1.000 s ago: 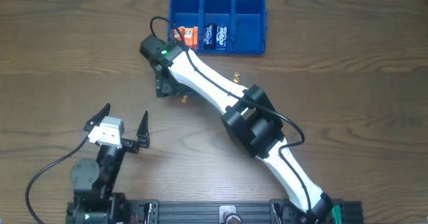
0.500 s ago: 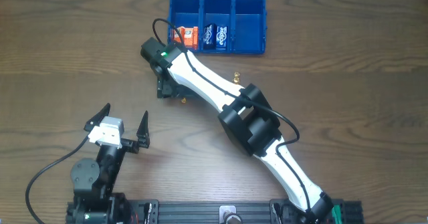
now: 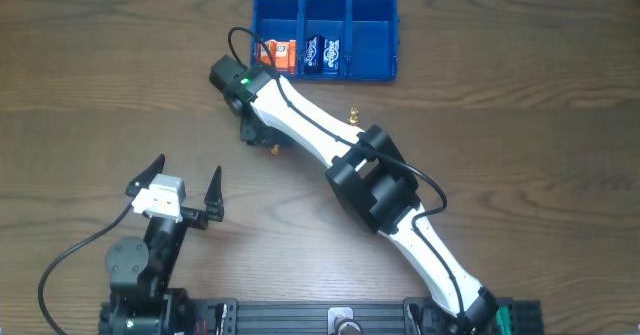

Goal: Sort Candies Into Trays

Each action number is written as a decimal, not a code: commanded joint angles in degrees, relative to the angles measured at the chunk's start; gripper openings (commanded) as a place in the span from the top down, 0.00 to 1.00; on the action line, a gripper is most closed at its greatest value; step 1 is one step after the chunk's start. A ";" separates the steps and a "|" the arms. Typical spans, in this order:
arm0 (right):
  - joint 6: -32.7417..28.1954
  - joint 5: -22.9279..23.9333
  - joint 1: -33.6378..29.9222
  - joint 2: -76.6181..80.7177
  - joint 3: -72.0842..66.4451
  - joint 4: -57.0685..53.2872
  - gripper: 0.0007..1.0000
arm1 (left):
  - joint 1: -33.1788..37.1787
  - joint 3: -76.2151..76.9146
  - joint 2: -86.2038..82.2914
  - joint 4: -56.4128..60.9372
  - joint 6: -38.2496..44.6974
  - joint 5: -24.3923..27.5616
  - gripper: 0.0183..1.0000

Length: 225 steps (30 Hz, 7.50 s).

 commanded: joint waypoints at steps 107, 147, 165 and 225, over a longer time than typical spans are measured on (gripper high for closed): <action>-22.29 19.02 -23.65 -16.61 -3.65 7.58 0.00 | 0.22 -1.16 -0.39 -1.86 -0.48 1.42 0.00; -19.69 -2.27 -16.98 -23.85 -39.91 11.04 0.00 | 0.24 -1.16 -0.39 -1.86 -0.48 1.42 0.00; -19.45 -2.27 -17.35 -23.82 -42.42 15.76 0.06 | 0.24 -1.16 -0.39 -1.86 -0.48 1.42 0.00; -29.14 18.62 -24.17 -23.50 -18.82 31.50 0.80 | 0.24 -1.16 -0.39 -1.84 -0.46 1.42 0.00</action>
